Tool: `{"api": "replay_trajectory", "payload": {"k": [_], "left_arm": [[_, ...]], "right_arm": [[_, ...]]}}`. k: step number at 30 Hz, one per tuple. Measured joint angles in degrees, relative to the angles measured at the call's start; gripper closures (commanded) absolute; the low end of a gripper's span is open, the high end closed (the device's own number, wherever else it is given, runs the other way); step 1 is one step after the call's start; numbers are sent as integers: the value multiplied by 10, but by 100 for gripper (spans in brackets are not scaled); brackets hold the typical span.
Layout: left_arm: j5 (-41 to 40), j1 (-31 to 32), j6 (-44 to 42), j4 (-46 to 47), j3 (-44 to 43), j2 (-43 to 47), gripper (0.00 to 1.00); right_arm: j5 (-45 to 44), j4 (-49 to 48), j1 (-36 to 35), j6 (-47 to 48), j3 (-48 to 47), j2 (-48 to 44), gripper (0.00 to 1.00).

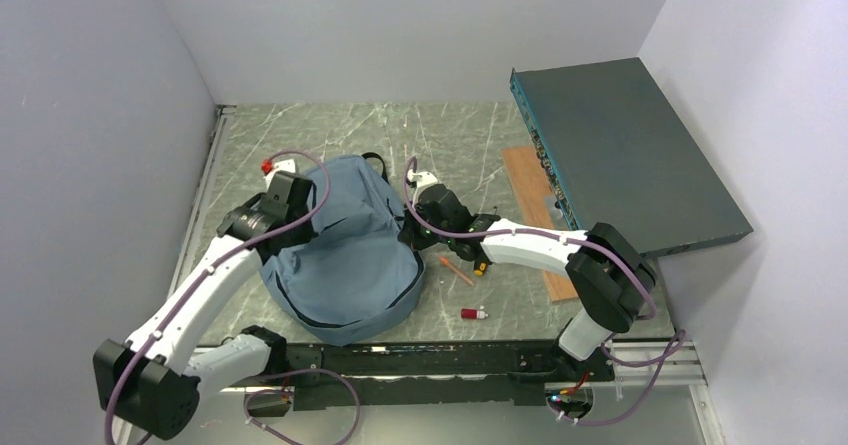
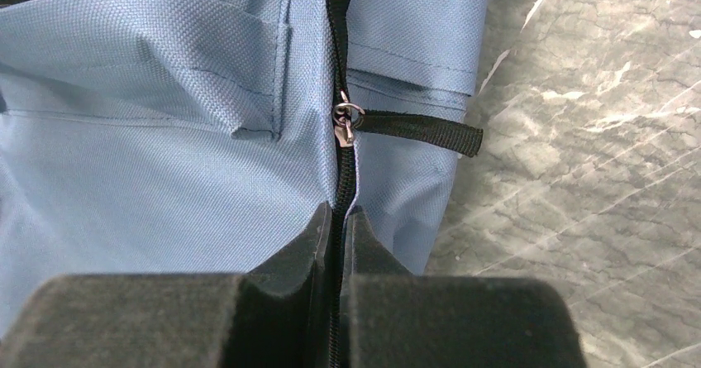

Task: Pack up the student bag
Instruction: Unzip the student bag at the center of the board.

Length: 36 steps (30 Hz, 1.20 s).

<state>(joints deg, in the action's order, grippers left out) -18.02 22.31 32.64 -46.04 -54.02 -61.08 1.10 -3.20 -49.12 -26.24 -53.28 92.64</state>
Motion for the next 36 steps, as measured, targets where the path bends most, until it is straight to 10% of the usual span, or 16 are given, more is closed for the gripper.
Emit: {"api": "replay_trajectory", "payload": {"k": [17,22,29,34,36], "left_arm": [[-122,-19,183,-116,50,141,100],[-123,-20,188,-113,56,144,96],[-149,-25,182,-131,64,168,54],[-164,-28,156,-146,63,178,4],[-168,-28,139,-144,59,178,0]], "right_arm": [[-8,-1,-5,11,-1,0,100],[-7,0,-7,26,-2,-1,87],[-12,45,-7,58,-24,-6,58],[-25,114,-7,89,-50,-37,37],[-33,142,-7,103,-50,-68,33]]}}
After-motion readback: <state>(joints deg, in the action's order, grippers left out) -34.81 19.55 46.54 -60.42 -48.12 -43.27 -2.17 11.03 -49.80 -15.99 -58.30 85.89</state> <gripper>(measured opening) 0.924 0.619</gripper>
